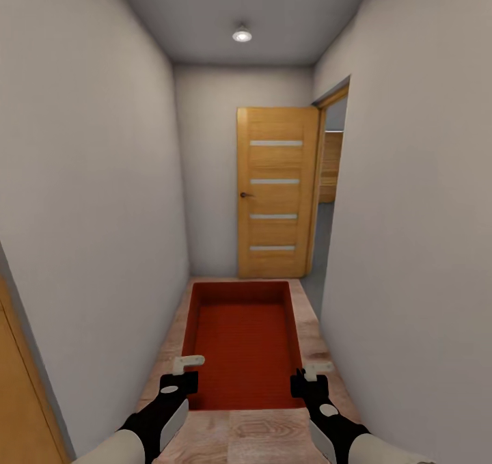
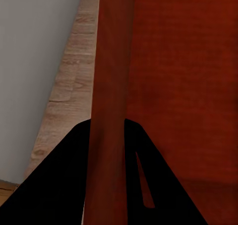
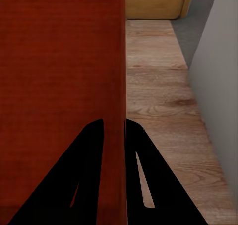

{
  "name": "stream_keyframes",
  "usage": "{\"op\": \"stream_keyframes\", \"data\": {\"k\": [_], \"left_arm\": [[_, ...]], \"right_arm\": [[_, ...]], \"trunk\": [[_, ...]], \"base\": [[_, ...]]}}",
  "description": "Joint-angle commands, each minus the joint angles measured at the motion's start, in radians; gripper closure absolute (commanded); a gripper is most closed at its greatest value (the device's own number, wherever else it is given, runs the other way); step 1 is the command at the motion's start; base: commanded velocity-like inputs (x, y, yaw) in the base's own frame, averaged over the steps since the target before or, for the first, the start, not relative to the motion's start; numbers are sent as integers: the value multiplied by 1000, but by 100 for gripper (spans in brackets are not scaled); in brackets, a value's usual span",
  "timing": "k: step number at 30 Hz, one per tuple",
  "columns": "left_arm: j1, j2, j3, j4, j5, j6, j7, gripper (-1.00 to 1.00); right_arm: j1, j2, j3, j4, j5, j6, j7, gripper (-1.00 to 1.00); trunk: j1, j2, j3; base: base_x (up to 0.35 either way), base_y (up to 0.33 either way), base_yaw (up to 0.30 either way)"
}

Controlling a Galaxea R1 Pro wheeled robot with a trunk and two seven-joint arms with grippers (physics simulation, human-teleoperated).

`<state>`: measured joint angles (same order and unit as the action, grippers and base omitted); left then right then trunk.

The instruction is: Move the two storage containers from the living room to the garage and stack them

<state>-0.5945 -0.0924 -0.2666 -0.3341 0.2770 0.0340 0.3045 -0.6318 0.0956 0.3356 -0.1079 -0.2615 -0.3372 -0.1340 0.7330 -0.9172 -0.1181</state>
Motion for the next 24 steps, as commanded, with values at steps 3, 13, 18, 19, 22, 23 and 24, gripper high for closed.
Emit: {"op": "stream_keyframes", "data": {"k": [3,13,18,19,22,23,24], "left_arm": [[-1,13,37,-5,-2,4,10,100],[-1,13,37,-5,-2,4,10,100],[-1,13,37,-5,-2,4,10,100],[-1,13,37,-5,-2,4,10,100],[-1,13,37,-5,-2,4,10,100],[-1,13,37,-5,-2,4,10,100],[-1,13,37,-5,-2,4,10,100]], "right_arm": [[0,-5,-6,0,-9,-3,2,100],[0,-4,-6,0,-9,-2,2,100],[0,-4,-6,0,-8,-2,2,100],[0,-4,-6,0,-8,-2,2,100],[0,-4,-6,0,-8,-2,2,100],[0,-4,-6,0,-8,-2,2,100],[0,-4,-6,0,-8,-3,2,100]], "trunk": [[1,-1,-2],[1,-1,-2],[1,-1,-2],[1,-1,-2],[1,-1,-2],[1,-1,-2],[1,-1,-2]], "base": [[322,0,0],[322,0,0],[322,0,0],[322,0,0],[322,0,0],[322,0,0],[322,0,0]]}}
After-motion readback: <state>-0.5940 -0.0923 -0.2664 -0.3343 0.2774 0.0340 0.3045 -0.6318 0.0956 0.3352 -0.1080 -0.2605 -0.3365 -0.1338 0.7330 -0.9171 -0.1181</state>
